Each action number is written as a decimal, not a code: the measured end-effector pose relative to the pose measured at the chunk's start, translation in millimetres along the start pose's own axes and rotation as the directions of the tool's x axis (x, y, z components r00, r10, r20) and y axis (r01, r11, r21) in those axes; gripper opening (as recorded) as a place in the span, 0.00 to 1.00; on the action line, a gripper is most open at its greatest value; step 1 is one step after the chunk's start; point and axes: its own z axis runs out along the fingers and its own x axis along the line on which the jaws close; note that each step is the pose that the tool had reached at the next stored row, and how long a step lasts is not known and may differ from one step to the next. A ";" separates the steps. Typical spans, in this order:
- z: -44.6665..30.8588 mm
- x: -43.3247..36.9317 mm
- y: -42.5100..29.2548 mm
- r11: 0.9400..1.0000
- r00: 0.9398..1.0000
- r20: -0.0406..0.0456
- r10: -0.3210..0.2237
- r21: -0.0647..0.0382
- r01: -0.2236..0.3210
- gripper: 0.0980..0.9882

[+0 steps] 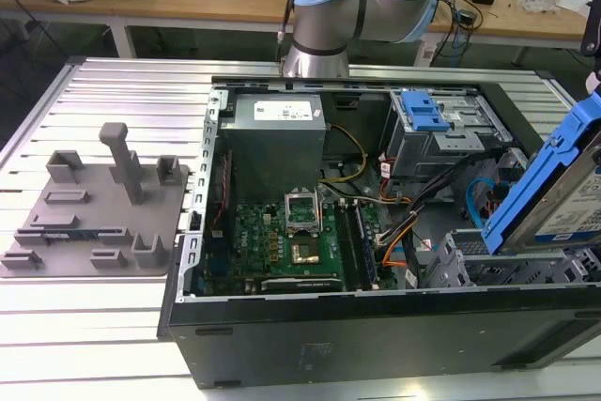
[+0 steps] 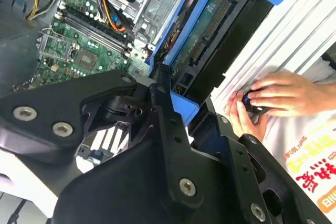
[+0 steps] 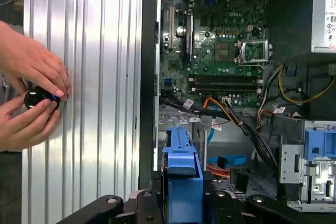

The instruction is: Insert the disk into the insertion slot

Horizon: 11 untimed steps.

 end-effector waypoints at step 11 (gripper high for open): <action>2.7 -12.2 -0.1 0.999 0.999 -0.001 0.036 0.000 -0.036 0.30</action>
